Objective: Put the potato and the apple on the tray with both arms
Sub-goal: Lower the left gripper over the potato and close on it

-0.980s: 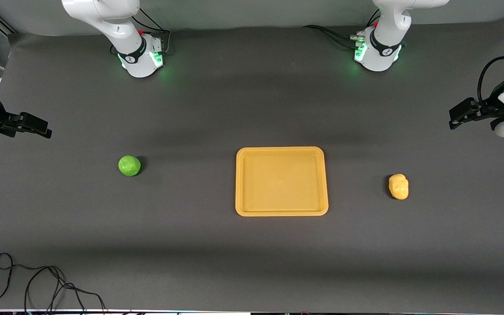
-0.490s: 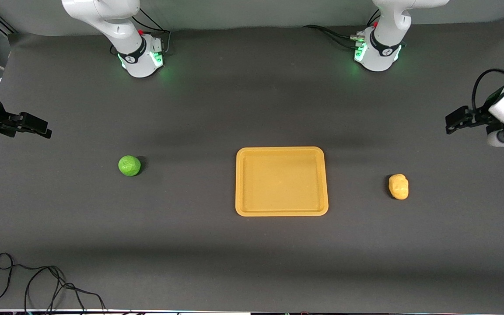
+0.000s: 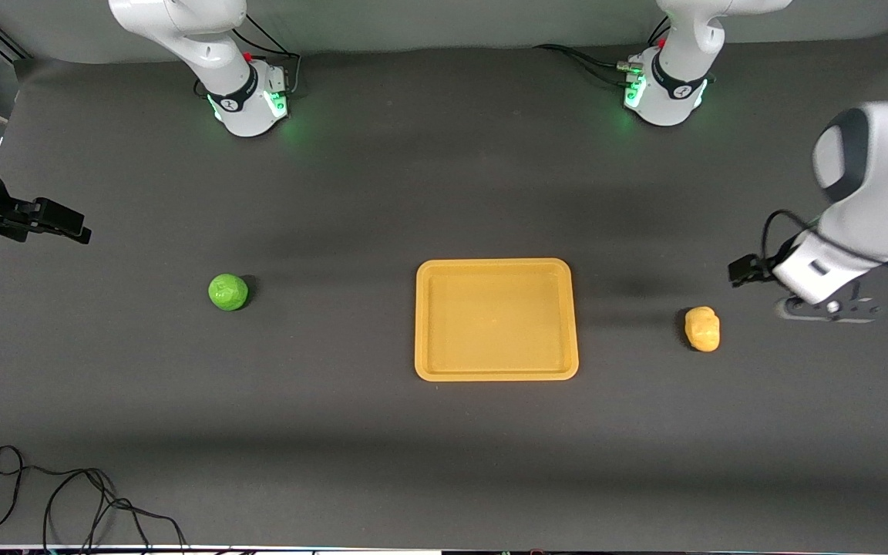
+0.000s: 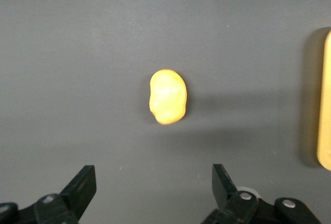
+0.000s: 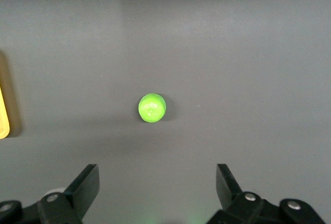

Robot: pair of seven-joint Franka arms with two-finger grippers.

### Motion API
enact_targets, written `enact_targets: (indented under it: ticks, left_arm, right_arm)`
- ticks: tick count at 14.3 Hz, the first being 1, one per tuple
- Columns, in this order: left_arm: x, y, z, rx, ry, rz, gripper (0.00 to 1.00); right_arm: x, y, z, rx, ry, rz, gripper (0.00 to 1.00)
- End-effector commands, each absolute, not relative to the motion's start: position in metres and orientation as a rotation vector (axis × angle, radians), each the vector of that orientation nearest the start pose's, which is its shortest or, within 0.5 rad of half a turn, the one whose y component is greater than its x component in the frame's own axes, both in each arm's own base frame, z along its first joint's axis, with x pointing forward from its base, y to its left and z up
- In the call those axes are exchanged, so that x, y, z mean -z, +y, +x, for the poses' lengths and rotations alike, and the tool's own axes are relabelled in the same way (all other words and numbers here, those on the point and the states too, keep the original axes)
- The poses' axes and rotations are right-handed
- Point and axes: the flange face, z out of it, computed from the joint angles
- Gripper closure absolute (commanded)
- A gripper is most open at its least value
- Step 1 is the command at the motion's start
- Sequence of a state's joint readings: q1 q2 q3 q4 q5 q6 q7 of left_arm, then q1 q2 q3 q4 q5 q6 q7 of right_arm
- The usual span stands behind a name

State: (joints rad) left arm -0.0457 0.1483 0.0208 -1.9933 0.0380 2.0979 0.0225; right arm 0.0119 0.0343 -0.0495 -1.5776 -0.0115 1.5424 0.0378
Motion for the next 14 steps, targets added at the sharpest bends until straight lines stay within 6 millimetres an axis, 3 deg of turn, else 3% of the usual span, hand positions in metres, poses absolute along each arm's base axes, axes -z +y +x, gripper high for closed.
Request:
enact_targets:
  ticks: [1,4,7,10,12,14]
  left_arm:
    - [-0.322,-0.015,0.594,-0.04,0.118,-3.096,0.0]
    - [-0.262,-0.016,0.602,-0.028,0.112,-3.098,0.0]
    - [-0.22,-0.022,0.604,-0.025,0.129,-3.099,0.0]
    - [-0.196,-0.024,0.604,-0.009,0.152,-3.097,0.0]
    - [-0.192,-0.024,0.604,-0.014,0.164,-3.096,0.15]
    - [-0.198,-0.025,0.605,-0.016,0.145,-3.097,0.41]
  right_arm:
    - [-0.602,-0.019,0.563,-0.103,0.147,-3.135,0.0]
    - [-0.601,-0.018,0.563,-0.108,0.144,-3.135,0.0]
    - [-0.601,-0.019,0.563,-0.108,0.147,-3.135,0.0]
    - [-0.601,-0.018,0.564,-0.106,0.142,-3.135,0.0]
    - [-0.601,-0.019,0.564,-0.106,0.144,-3.135,0.0]
    - [-0.601,-0.018,0.564,-0.106,0.144,-3.135,0.0]
